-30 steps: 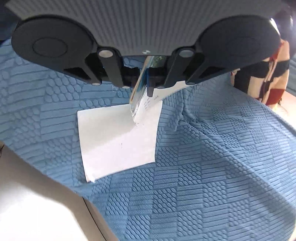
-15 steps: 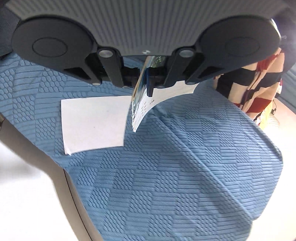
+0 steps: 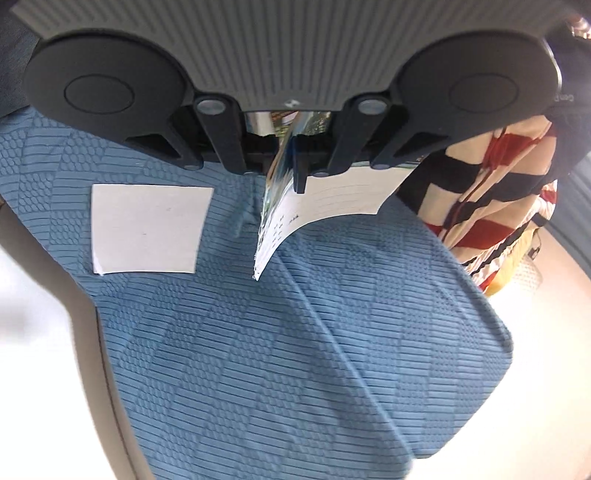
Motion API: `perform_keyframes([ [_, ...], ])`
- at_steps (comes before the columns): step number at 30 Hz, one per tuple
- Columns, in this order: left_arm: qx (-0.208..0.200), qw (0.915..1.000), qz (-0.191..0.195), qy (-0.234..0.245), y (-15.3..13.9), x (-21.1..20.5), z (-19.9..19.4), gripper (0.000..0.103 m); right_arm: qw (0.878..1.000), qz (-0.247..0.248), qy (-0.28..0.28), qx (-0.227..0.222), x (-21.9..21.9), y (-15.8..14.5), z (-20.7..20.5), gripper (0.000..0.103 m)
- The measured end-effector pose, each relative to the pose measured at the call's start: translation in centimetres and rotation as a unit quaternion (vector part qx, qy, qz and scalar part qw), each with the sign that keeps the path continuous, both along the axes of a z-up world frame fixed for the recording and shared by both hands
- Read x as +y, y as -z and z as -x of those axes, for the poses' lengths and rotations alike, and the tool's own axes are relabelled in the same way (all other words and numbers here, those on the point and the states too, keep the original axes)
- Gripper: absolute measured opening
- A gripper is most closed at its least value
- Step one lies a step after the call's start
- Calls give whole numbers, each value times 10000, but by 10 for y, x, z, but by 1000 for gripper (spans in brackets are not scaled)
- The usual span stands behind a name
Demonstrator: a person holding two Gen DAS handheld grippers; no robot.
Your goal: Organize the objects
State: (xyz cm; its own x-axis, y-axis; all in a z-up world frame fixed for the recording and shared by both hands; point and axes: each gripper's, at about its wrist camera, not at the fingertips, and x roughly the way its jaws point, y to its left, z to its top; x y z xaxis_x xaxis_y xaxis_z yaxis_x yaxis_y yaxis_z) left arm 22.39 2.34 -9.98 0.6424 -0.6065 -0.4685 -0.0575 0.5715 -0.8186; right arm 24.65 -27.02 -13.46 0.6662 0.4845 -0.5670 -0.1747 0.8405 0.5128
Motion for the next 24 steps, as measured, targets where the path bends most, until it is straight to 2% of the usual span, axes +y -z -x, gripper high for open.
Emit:
perform_keyframes([
  [6,-39,9999,-103,-75,-5,29,19,7,9998,-1,-152,-105,25,-4,13,10],
  [12,-3,9995,-219,-213,5,51,36,7,9996,-1,-264,-73,50,11,21,10],
  [19,202,9978,-409,-481,43,73,46,10,9996,-18,-229,166,75,55,27,10],
  [24,516,9960,-450,-574,76,85,46,10,9989,52,-256,400,87,89,29,11],
])
